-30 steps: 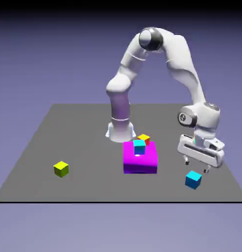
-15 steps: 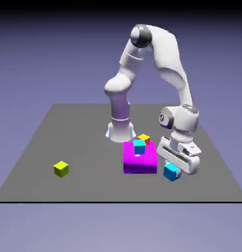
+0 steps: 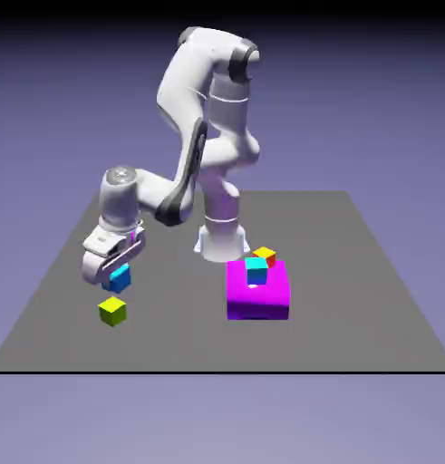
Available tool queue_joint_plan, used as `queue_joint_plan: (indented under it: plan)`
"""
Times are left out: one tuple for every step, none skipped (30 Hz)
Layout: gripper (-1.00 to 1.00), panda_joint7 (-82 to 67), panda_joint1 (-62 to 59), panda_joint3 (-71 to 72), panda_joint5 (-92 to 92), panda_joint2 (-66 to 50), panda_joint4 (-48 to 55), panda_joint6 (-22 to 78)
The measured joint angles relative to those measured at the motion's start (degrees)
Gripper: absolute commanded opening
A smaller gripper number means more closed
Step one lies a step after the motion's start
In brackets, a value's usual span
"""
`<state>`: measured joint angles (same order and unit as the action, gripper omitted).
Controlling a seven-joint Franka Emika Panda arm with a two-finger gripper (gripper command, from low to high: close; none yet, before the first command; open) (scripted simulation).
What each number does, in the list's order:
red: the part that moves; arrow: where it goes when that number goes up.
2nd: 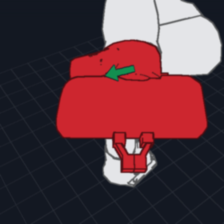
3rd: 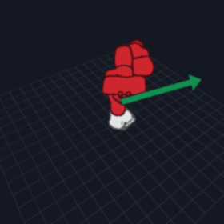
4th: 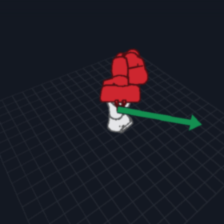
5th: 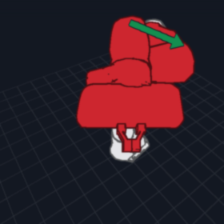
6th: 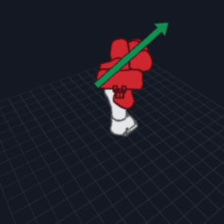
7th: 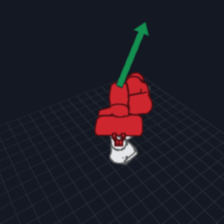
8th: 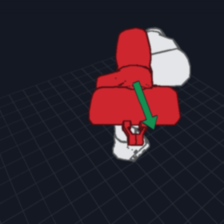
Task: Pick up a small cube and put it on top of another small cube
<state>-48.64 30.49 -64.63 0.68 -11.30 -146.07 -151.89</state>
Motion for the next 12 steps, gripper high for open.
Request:
queue_joint_plan:
  plan:
    - [-1.00, -1.1, -1.9, 2.1, -1.6, -1.1, 0.1, -0.9]
    - [-1.00, -2.3, -3.7, 4.2, -3.3, -2.3, 0.2, -1.8]
    - [-1.00, -3.4, -5.6, 6.2, -4.9, -3.4, 0.3, -2.7]
    - [-1.00, -4.5, -7.4, 8.3, -6.5, -4.5, 0.4, -3.6]
    - [-1.00, -5.7, -9.3, 10.4, -8.1, -5.7, 0.5, -4.6]
    - [-1.00, -6.8, -11.1, 12.5, -9.8, -6.8, 0.6, -5.5]
    - [-1.00, -7.9, -13.0, 14.5, -11.4, -7.9, 0.7, -6.4]
    - [-1.00, -9.1, -14.9, 16.6, -13.0, -9.1, 0.8, -7.3]
    - [-1.00, -10.2, -16.7, 18.7, -14.6, -10.2, 1.0, -8.2]
    - [1.00, -11.1, -18.1, 20.3, -15.9, -11.1, 1.0, -8.9]
    - [1.00, -11.1, -18.2, 20.3, -15.9, -11.1, 1.0, -9.0]
    - [1.00, -11.1, -18.2, 20.3, -15.9, -11.1, 1.0, -9.0]
